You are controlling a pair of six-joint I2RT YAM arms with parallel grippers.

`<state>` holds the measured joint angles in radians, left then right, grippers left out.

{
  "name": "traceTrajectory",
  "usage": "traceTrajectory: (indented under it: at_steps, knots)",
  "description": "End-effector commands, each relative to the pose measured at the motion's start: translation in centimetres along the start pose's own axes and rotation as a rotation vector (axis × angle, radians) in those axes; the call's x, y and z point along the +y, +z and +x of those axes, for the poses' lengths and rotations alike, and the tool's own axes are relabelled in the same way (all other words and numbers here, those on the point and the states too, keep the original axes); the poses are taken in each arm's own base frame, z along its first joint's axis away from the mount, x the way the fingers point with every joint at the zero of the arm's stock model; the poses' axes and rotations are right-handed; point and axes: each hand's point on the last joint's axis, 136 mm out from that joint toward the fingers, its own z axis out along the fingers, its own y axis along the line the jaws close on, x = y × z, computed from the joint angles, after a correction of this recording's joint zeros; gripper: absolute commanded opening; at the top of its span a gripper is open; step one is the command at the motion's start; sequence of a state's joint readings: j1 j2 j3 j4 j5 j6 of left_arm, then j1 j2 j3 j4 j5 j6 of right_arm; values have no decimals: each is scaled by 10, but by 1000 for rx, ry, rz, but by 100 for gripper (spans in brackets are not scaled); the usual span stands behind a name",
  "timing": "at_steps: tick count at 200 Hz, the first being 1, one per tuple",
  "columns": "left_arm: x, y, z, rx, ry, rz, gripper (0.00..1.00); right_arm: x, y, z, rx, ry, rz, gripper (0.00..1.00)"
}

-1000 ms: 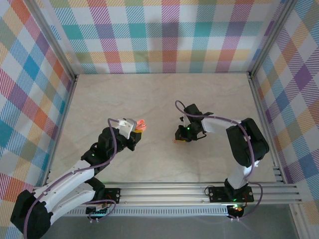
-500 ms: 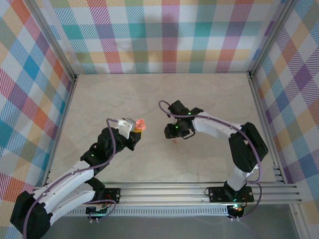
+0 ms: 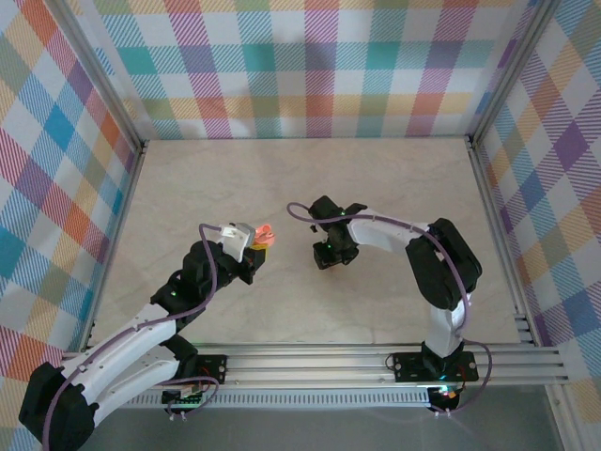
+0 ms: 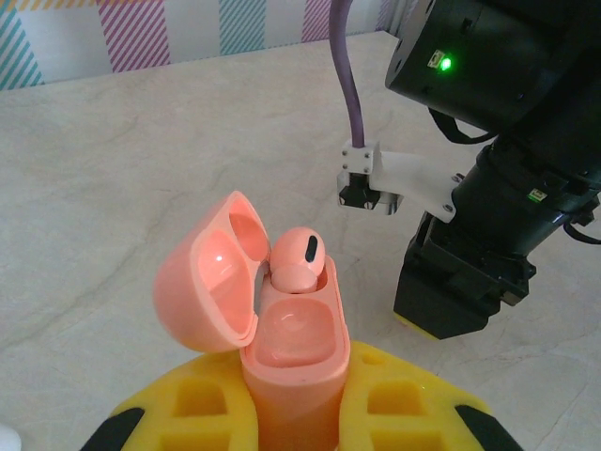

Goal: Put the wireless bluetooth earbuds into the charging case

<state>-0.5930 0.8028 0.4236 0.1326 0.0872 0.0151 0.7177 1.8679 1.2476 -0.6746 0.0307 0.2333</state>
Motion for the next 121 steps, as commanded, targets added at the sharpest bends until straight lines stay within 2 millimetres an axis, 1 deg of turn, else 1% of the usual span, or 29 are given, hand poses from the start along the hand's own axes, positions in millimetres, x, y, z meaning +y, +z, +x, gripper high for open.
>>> traceTrajectory:
  at_steps: [1,38,74,92,121]
  knots:
    - [2,0,-12,-33,-7,-9,0,-1,2,1,18,-35,5,35]
    - [2,3,-12,-25,-8,-7,0,0,5,4,28,-45,-8,33]
    - [1,6,-14,-21,-8,-3,0,-1,5,5,31,-48,-23,29]
    - [1,8,-15,-18,-8,-1,0,-1,5,7,37,-47,-37,29]
    - [1,9,-16,-15,-11,1,0,-2,6,11,50,-56,-47,31]
